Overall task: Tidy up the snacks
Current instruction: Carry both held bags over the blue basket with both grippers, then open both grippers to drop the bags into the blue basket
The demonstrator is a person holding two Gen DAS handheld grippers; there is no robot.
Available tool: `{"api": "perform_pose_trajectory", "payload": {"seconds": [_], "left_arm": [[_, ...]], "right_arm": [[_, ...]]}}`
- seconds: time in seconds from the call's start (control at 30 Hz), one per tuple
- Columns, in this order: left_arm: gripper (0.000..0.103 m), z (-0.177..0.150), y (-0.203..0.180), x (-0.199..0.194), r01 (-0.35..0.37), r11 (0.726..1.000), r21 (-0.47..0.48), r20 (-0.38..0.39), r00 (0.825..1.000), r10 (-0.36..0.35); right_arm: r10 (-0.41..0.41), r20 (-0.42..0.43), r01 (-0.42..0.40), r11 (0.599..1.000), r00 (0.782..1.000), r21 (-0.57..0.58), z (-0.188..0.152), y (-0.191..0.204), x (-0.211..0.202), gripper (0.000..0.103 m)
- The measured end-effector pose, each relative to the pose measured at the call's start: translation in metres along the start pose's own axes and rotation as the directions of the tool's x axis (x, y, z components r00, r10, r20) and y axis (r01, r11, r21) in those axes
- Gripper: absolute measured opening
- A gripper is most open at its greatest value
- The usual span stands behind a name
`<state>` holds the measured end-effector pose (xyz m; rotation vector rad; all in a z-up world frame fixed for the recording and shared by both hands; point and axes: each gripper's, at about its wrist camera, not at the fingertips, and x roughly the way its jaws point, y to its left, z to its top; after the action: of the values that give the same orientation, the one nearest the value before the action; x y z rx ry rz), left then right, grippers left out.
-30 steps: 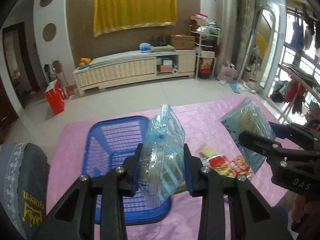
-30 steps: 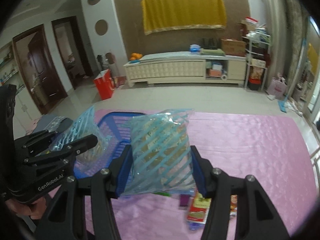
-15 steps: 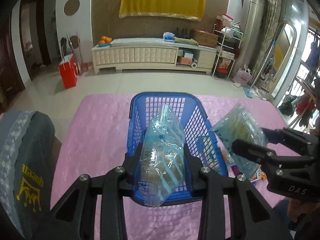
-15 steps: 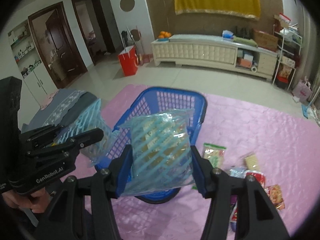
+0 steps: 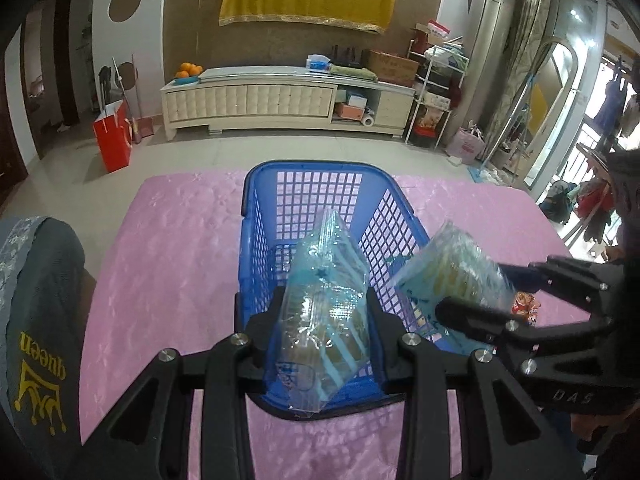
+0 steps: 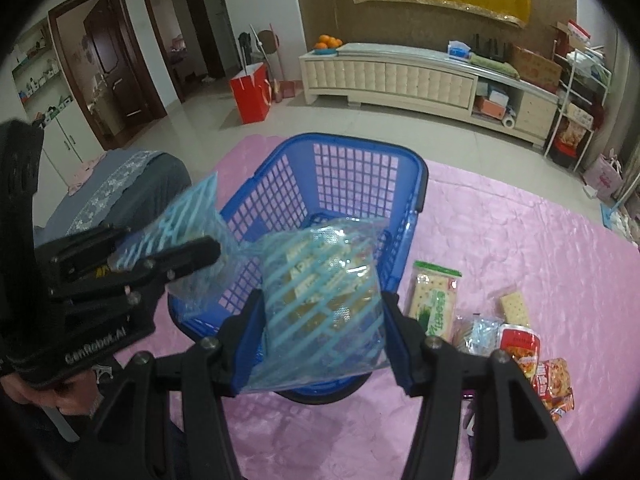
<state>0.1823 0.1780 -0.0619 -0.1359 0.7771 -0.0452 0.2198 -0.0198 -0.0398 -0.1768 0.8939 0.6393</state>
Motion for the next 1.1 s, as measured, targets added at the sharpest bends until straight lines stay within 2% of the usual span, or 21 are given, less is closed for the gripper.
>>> {"api": "perform_pose_trajectory", "payload": {"seconds": [0.17, 0.3, 0.37, 0.47, 0.53, 0.6, 0.8, 0.9, 0.97, 1.1], "left_arm": [[0.033, 0.003, 0.001, 0.009, 0.006, 1.0, 0.007, -0.001, 1.0, -0.006], [0.033, 0.002, 0.0, 0.014, -0.001, 1.0, 0.025, -0.032, 0.999, 0.002], [0.043, 0.003, -0.001, 0.014, -0.001, 1.0, 0.021, -0.027, 1.0, 0.002], [0.055, 0.003, 0.002, 0.006, 0.013, 1.0, 0.005, -0.013, 1.0, -0.013], [0.058, 0.004, 0.002, 0.0, 0.004, 1.0, 0.01, -0.001, 1.0, -0.004], [0.061, 0.002, 0.001, -0.006, -0.005, 1.0, 0.019, 0.004, 1.0, 0.005], [0.061, -0.003, -0.011, -0.023, -0.015, 1.0, 0.026, 0.006, 1.0, 0.015], [0.062, -0.004, -0.027, -0.034, -0.017, 0.999, 0.047, 0.013, 1.0, 0.016], [0.067, -0.005, -0.04, -0.041, -0.015, 0.998, 0.066, 0.023, 1.0, 0.014], [0.068, -0.004, -0.07, -0.049, -0.006, 0.994, 0.111, 0.037, 0.999, 0.002]], "right_arm": [[0.001, -0.006, -0.002, 1.0, 1.0, -0.009, 0.003, 0.001, 0.003, 0.06], [0.018, -0.016, -0.018, 1.0, 1.0, -0.026, 0.004, 0.004, 0.006, 0.061], [0.021, -0.03, -0.021, 0.999, 0.999, -0.026, 0.004, 0.005, 0.008, 0.062], [0.008, -0.037, -0.01, 0.999, 0.999, -0.033, 0.004, 0.006, 0.006, 0.073], [-0.008, -0.016, 0.007, 0.999, 1.0, -0.038, 0.004, 0.006, 0.0, 0.086], [-0.017, 0.01, 0.018, 0.999, 1.0, -0.029, 0.004, 0.003, -0.01, 0.086], [-0.047, 0.053, 0.047, 0.999, 0.998, -0.001, -0.001, -0.011, -0.041, 0.087], [-0.067, 0.075, 0.065, 0.998, 0.995, 0.024, -0.006, -0.023, -0.062, 0.087], [-0.074, 0.089, 0.071, 0.997, 0.993, 0.033, -0.009, -0.029, -0.073, 0.087], [-0.108, 0.106, 0.103, 0.993, 0.988, 0.049, -0.021, -0.047, -0.095, 0.087]]}}
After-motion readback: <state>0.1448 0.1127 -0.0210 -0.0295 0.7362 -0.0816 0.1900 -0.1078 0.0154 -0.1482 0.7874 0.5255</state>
